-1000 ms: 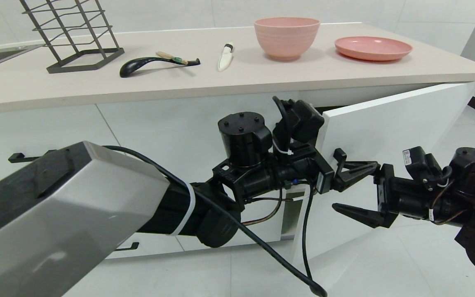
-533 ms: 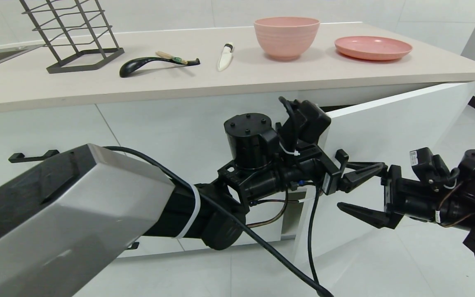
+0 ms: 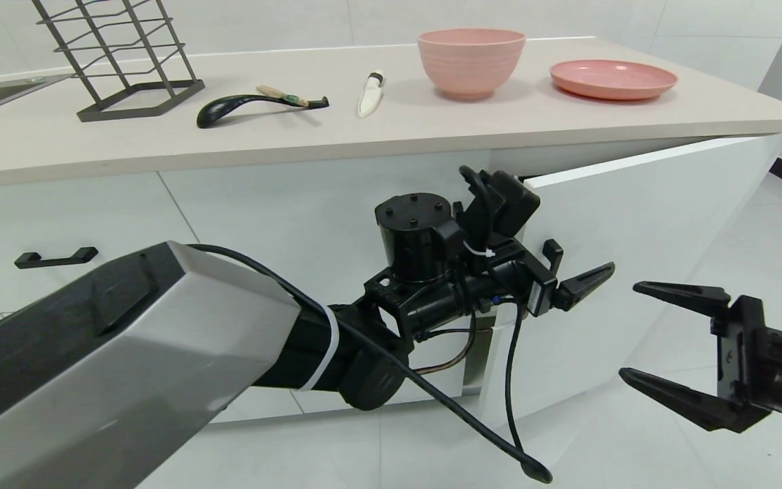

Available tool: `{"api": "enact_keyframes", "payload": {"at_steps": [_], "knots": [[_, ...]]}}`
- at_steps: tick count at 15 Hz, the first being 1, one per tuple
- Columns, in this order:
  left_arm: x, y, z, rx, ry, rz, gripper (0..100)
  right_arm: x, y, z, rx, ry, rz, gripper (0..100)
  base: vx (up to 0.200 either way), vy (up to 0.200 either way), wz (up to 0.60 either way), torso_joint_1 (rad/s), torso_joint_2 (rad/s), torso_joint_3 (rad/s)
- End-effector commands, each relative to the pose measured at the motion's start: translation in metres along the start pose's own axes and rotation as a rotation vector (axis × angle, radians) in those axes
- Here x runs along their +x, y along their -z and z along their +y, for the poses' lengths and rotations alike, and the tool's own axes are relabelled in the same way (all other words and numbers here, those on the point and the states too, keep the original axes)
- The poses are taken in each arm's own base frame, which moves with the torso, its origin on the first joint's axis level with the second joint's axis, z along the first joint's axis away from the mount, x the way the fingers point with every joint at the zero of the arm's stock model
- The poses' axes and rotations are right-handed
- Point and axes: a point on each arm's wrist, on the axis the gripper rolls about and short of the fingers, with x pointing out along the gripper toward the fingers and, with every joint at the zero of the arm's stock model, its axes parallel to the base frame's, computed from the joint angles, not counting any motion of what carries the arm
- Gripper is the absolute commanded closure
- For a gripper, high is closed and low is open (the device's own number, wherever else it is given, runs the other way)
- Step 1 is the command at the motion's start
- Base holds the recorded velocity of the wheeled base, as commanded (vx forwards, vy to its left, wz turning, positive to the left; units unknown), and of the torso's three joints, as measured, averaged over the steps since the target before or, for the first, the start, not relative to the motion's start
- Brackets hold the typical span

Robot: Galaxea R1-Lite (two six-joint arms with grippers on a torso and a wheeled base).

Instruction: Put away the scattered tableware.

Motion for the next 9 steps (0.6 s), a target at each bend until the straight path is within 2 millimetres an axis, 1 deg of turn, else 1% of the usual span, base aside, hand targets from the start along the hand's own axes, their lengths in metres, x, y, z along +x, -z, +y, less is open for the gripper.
{"api": "enact_keyframes", "payload": {"at_steps": [1,4,5,6,7,9], "knots": [[0.001,0.007,-0.001,0.001,0.002,0.014,0,-0.025,-0.024,0.02,-0.079,0.044,-0.05,0,0.0,0.0,0.0,0.0,0.0,0.0],[0.002,0.014,-0.008,0.008,0.018,0.033,0,-0.051,-0.04,0.034,-0.163,0.129,-0.078,0,0.0,0.0,0.0,0.0,0.0,0.0],[0.003,0.015,-0.017,0.004,0.037,0.039,0,-0.061,-0.048,0.041,-0.212,0.171,-0.093,0,0.0,0.0,0.0,0.0,0.0,0.0],[0.004,0.016,-0.021,0.002,0.047,0.04,0,-0.065,-0.052,0.043,-0.24,0.191,-0.102,0,0.0,0.0,0.0,0.0,0.0,0.0],[0.006,0.018,-0.034,-0.007,0.074,0.049,0,-0.071,-0.061,0.048,-0.299,0.221,-0.124,0,0.0,0.0,0.0,0.0,0.0,0.0],[0.009,0.018,-0.053,-0.015,0.117,0.046,0,-0.079,-0.072,0.058,-0.362,0.248,-0.16,0,0.0,0.0,0.0,0.0,0.0,0.0]]}}
